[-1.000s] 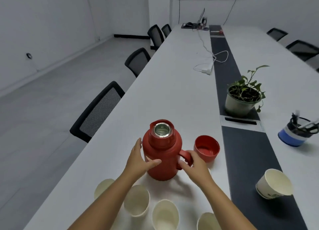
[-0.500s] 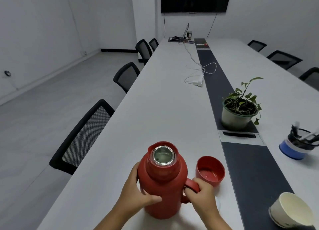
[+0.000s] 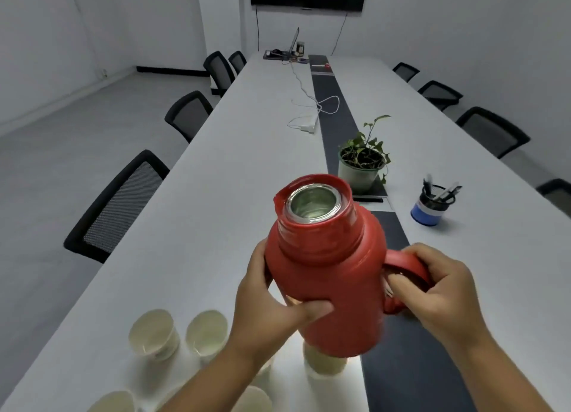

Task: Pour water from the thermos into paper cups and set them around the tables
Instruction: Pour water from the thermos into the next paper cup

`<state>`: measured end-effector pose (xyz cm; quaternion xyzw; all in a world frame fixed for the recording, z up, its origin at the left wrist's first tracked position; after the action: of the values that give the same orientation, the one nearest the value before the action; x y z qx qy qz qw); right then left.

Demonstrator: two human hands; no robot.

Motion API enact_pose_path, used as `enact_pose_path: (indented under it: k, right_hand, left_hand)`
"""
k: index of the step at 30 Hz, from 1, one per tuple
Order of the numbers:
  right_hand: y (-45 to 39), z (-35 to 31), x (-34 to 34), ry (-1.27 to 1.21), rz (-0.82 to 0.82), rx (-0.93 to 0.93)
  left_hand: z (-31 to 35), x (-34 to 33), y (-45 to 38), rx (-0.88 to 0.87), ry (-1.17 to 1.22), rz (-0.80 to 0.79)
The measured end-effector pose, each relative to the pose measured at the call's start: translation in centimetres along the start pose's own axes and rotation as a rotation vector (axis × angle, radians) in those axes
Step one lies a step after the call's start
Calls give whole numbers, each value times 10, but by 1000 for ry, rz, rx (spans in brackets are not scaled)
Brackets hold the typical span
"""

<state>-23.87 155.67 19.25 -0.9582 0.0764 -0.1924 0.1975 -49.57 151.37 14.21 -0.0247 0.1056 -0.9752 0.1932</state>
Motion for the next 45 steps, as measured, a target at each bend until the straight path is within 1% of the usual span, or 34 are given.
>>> enact_pose_path:
  k: [3,8,10,13,17,19,23,29,39,45]
  right_hand:
    - [40,2,49,18,17,-73]
    - [104,28,110,131,131,-228]
    - [129,41,124,187,146,-285]
    - [155,56,135,262,160,-329]
    - [176,75,141,375,135,-347]
    - [180,80,136,389,114,-352]
    - [179,90,121,402,79,-392]
    - [162,91,95,456,42,-353]
    - [127,88,75,528,-28,-295]
    - [110,86,72,583,-96,-272]
  left_hand:
    - [-14,-31,48,82,28,-39]
    - [-50,-77,126,270,105,-151]
    - [-67,-92,154,361,151,-198]
    - [-98,-105,191,466,173,-221]
    - [-144,-117,234,611,183,-253]
    - [-162,-121,247,674,199,-270]
    - [-183,-120,252,768,231,-233]
    - [-187,-115,242,837,280,-145]
    - [-198,-118,225,872,366,-87]
    - [-197,-131,226,903,467,-84]
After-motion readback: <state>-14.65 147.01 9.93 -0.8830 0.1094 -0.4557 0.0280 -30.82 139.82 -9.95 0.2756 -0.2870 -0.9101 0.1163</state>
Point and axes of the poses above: each hand's wrist, its own y-axis away from the middle knuckle, its own x-axis out of the back of the hand, z = x × y, the point moved 8 cm from there along -y, towards the middle knuckle, and after that the axes turned 11 degrees about z, right-handed, at the moved point
